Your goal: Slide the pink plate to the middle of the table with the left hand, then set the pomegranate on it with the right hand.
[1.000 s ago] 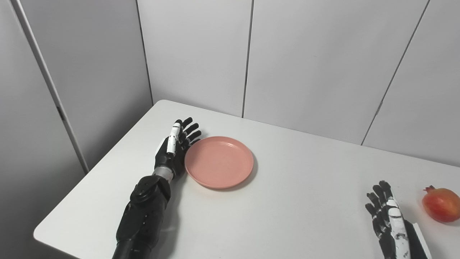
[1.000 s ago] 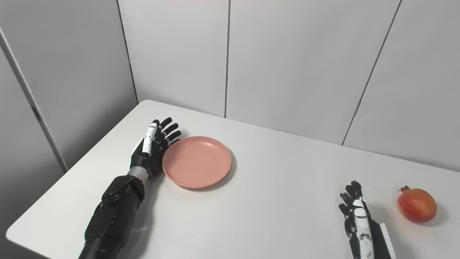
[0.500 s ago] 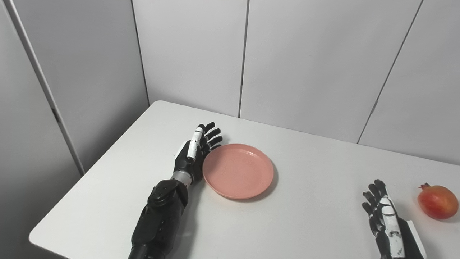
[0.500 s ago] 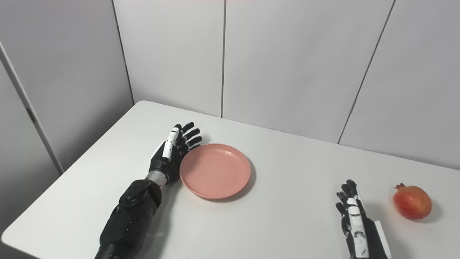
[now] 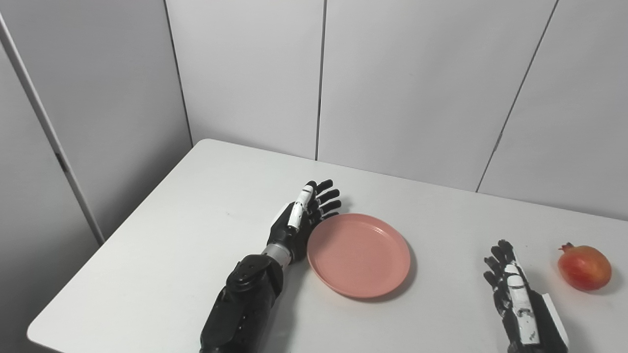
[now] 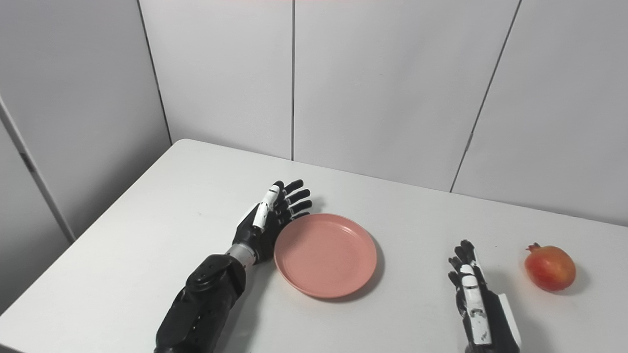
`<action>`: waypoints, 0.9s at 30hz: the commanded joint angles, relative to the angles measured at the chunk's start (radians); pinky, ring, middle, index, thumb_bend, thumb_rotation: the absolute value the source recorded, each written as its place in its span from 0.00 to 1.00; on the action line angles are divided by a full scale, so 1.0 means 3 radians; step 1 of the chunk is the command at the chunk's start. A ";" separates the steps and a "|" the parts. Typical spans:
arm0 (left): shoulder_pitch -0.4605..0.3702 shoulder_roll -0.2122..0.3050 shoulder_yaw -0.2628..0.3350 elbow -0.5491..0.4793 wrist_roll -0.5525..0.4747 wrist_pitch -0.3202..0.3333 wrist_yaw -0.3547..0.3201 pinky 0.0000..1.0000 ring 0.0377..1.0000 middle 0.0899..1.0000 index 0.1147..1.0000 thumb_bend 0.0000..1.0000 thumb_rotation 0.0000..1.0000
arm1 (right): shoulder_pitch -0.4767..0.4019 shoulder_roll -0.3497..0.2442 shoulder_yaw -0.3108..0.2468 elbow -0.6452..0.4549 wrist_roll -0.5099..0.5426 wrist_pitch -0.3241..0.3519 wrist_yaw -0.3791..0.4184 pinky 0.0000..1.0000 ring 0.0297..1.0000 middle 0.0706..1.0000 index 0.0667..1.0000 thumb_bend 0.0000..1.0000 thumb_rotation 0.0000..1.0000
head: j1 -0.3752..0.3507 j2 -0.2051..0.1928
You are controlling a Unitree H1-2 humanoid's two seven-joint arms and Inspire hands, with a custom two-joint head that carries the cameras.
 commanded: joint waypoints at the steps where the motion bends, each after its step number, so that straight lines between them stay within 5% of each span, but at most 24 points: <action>1: -0.0032 -0.0057 -0.0047 -0.0053 0.0046 0.0053 -0.0014 0.86 0.86 0.86 0.84 0.37 1.00 | -0.0097 0.0030 0.0003 -0.0116 0.0003 -0.0139 -0.0013 1.00 1.00 1.00 1.00 0.22 1.00 | -0.0036 0.0018; 16: 0.0172 -0.0433 -0.0141 -0.0239 0.0252 0.0003 0.0130 0.86 0.86 0.87 0.85 0.40 1.00 | -0.0125 0.0129 0.0031 -0.0187 -0.0053 -0.0008 -0.0099 1.00 0.99 1.00 1.00 0.23 1.00 | -0.0312 0.0166; 27: 0.0274 -0.0467 -0.0085 -0.0413 0.0351 0.0004 0.0224 0.85 0.86 0.87 0.85 0.40 1.00 | -0.0142 0.0198 0.0061 -0.0297 -0.0121 0.0152 -0.0183 1.00 0.99 1.00 1.00 0.25 1.00 | -0.0459 0.0248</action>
